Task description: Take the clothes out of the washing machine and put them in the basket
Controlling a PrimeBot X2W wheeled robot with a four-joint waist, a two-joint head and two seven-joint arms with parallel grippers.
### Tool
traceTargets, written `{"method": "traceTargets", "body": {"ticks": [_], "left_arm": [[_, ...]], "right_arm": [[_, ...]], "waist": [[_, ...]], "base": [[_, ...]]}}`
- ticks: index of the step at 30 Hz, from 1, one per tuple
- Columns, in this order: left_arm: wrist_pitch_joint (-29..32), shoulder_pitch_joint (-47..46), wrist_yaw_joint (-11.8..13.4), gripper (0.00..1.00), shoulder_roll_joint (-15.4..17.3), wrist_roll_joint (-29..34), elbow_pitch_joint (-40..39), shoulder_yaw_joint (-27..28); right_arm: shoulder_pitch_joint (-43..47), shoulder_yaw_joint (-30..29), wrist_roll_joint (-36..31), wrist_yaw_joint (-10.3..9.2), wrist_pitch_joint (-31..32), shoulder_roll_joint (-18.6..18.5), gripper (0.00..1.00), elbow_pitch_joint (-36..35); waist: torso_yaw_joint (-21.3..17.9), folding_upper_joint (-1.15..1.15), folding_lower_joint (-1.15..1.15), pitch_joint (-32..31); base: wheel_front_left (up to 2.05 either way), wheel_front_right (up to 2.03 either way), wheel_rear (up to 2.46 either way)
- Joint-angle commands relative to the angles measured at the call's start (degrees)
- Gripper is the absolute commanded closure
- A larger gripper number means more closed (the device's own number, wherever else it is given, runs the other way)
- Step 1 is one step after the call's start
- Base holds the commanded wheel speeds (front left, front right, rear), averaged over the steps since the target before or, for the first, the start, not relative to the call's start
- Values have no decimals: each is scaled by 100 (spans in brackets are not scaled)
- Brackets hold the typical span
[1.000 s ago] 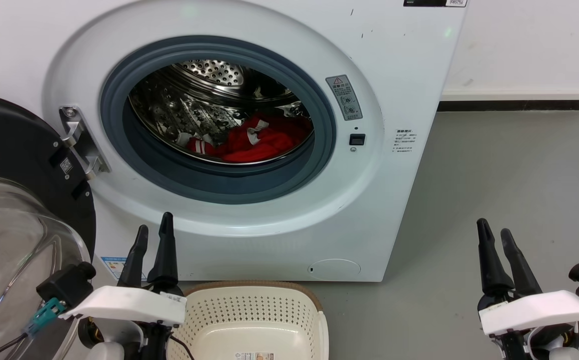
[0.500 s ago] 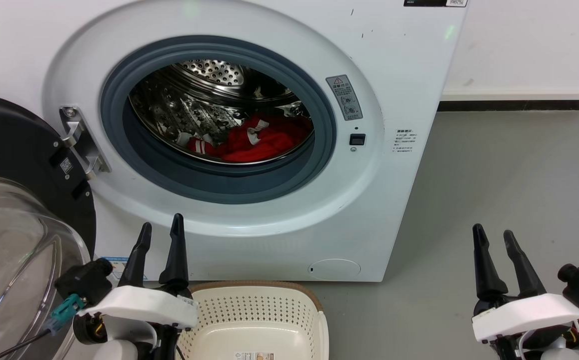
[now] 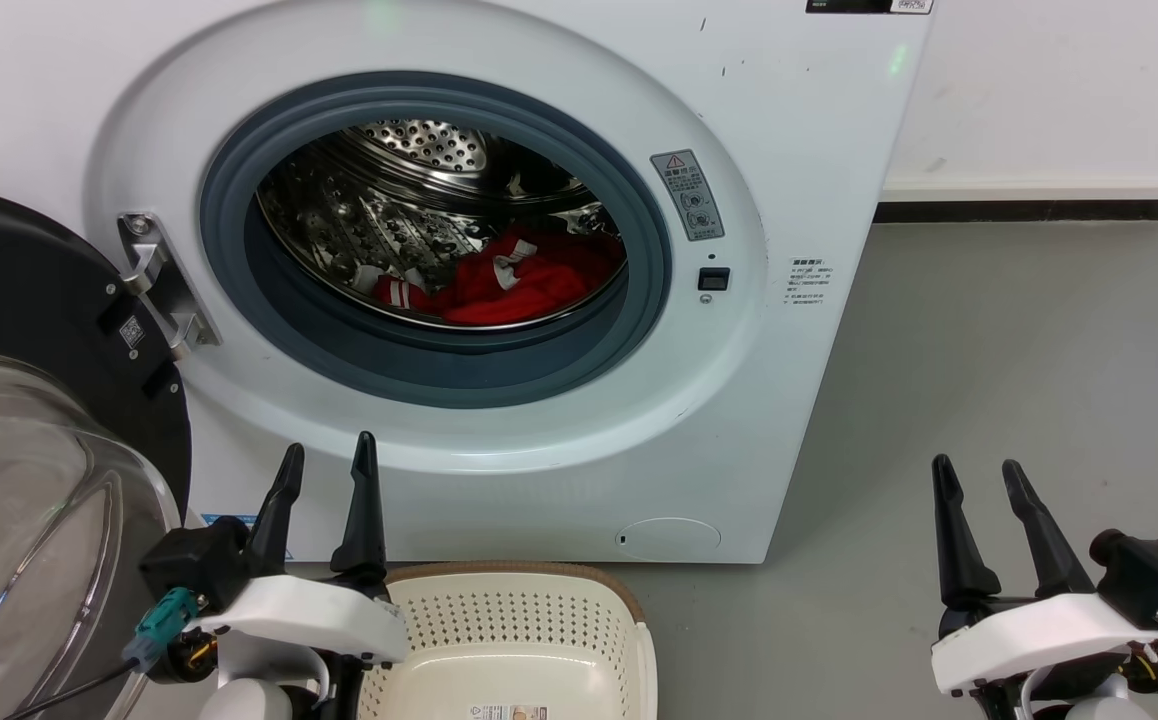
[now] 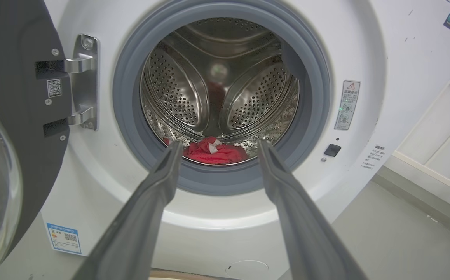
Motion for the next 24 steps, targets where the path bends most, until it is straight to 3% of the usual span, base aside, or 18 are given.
{"method": "traceTargets", "body": {"ticks": [1,24], "left_arm": [[-48,-98,11,0,14,149,-18,-6],[-326,-101,65,0,16,1392,104,20]], "right_arm": [[-53,10,-152,0,-45,-20,0,-18],[-12,46,-1264,-1,-166,-20,0,38]], "waist": [[4,0,0,2],[-27,0,0,-4]], "base": [[0,0,0],[0,0,0]]}}
